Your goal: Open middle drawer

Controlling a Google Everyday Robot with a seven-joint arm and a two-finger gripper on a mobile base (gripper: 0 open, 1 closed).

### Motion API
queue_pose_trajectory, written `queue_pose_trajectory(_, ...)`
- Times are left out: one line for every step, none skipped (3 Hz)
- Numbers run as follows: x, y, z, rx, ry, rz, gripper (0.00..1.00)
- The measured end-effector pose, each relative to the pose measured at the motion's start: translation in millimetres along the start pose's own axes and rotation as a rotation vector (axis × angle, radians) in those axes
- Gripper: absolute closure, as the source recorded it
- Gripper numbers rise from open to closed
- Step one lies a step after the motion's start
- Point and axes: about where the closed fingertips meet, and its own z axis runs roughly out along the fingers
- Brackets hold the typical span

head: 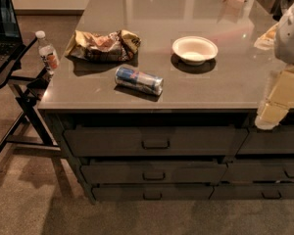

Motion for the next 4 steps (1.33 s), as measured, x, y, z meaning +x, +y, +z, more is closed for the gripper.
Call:
queue_pose_trajectory(0.4, 0.0, -0.5, 0.008, -0.002, -0.001, 0.00)
queue_pose_trajectory(9.5, 17.8, 24.9, -0.038, -0.036, -0.005, 0.00)
queue_pose_trajectory(19.8, 56.8, 68.6, -0.093, -0.115, -0.059, 0.00)
queue_pose_trajectory(29.4, 94.1, 123.6, -0.122, -0.195, -0.131, 0.00)
